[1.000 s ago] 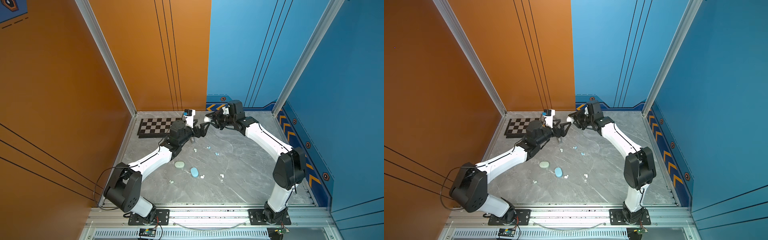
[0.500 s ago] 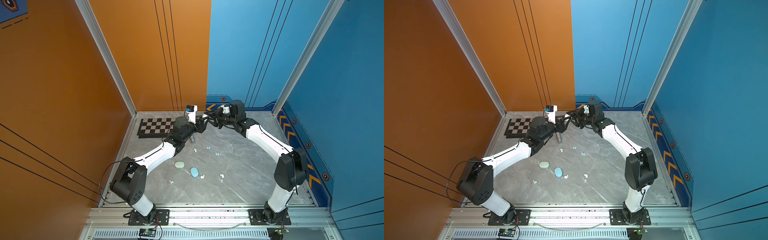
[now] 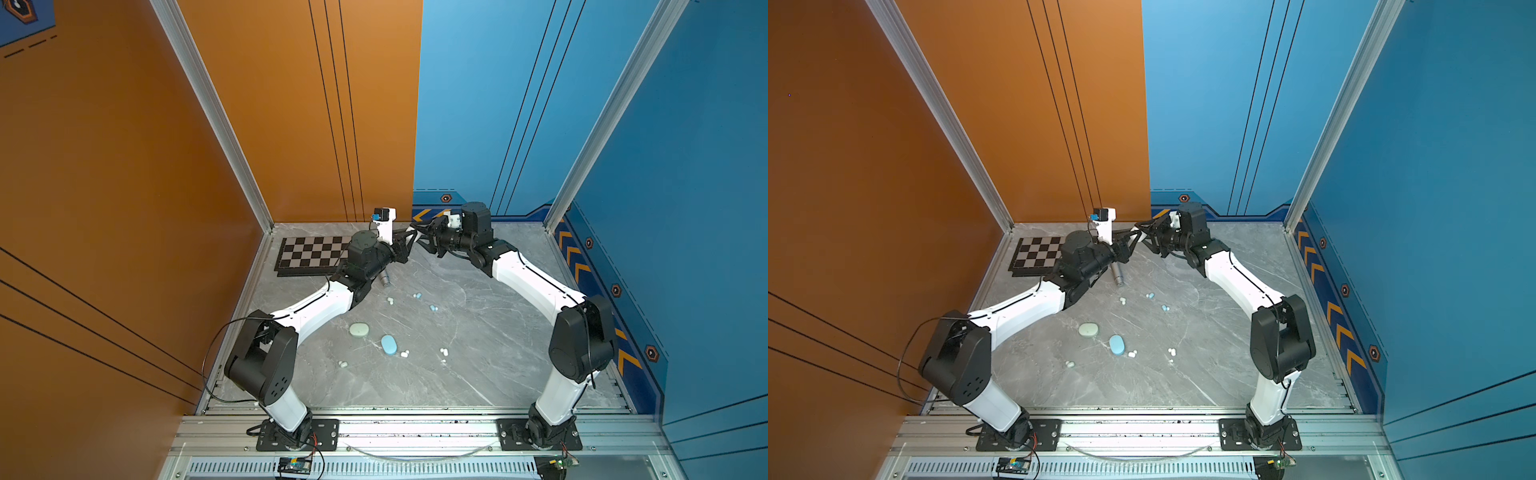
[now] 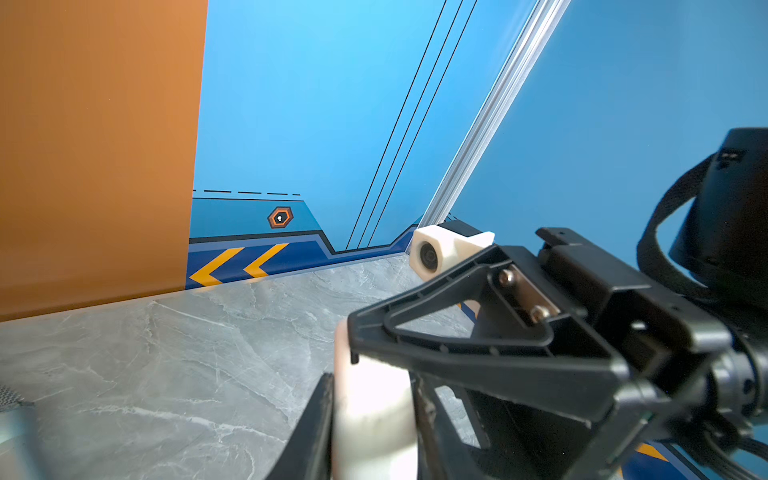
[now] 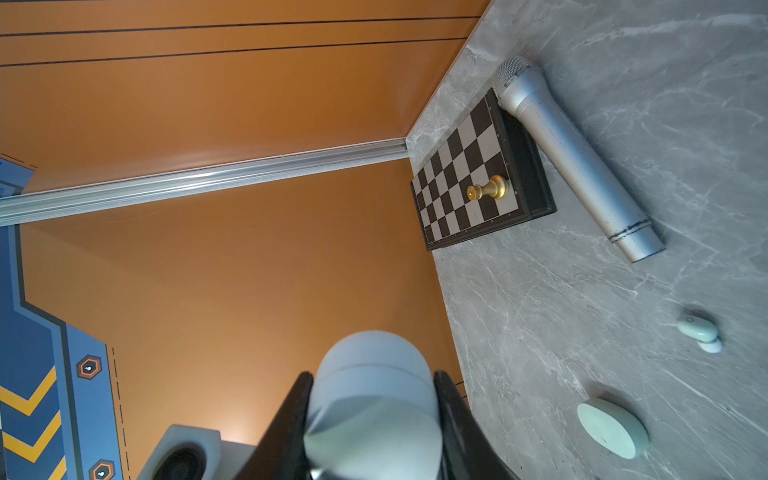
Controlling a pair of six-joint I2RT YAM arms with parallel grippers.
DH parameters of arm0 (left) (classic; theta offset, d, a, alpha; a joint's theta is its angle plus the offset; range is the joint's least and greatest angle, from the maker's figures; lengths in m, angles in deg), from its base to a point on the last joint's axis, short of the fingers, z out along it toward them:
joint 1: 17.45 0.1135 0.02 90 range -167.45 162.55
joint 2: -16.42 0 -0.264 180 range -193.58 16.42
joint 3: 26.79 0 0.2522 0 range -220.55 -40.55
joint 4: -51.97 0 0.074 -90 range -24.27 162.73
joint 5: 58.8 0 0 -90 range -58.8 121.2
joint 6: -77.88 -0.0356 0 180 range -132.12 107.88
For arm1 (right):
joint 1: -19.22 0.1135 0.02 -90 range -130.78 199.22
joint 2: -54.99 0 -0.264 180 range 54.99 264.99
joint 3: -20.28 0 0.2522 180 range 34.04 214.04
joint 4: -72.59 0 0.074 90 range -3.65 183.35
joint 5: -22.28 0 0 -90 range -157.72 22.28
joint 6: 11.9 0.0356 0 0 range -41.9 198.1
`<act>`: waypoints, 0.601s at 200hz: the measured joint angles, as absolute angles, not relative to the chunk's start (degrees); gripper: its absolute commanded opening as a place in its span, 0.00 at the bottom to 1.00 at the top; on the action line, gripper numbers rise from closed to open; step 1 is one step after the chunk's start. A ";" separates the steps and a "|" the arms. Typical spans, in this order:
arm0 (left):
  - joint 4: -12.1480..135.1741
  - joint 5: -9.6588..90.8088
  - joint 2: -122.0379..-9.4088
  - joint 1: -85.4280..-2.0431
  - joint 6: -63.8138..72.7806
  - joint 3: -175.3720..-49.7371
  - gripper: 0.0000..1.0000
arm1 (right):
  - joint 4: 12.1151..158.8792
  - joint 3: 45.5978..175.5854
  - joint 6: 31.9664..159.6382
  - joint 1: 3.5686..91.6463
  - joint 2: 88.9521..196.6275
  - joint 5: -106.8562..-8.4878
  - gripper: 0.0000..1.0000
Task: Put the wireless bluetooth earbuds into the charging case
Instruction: 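Close the left gripper on the white case while the right gripper opens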
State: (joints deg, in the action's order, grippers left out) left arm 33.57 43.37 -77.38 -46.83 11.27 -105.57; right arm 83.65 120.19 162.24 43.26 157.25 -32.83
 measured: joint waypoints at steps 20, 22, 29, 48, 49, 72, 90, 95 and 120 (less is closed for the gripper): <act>34.20 44.66 -77.38 -46.72 11.06 -105.85 0.00 | 82.16 119.66 161.91 42.88 157.09 -31.82 0.62; 34.29 44.81 -77.38 -46.70 11.01 -105.85 0.00 | 82.21 119.62 162.13 42.82 157.09 -31.74 0.63; 34.79 45.40 -77.38 -46.68 10.73 -105.94 0.00 | 81.92 119.51 161.63 42.56 156.90 -31.52 0.68; 36.81 47.59 -77.01 -46.16 9.50 -106.27 0.00 | 81.83 118.79 159.27 41.66 155.85 -30.40 0.71; 36.87 47.65 -76.99 -46.13 9.46 -106.27 0.00 | 81.86 118.77 159.18 41.62 155.80 -30.36 0.71; 41.00 50.80 -75.15 -45.06 8.28 -106.29 0.00 | 83.91 118.20 153.78 40.33 153.92 -29.07 0.70; 46.05 53.97 -73.31 -43.16 8.04 -106.29 0.00 | 87.52 118.00 143.71 39.02 151.00 -28.90 0.68; 47.49 54.93 -72.83 -42.57 8.02 -106.29 0.00 | 88.94 117.57 140.10 38.73 149.66 -29.05 0.68; 54.44 61.14 -70.63 -39.14 8.06 -106.29 0.00 | 93.46 110.29 117.35 38.84 139.43 -32.98 0.64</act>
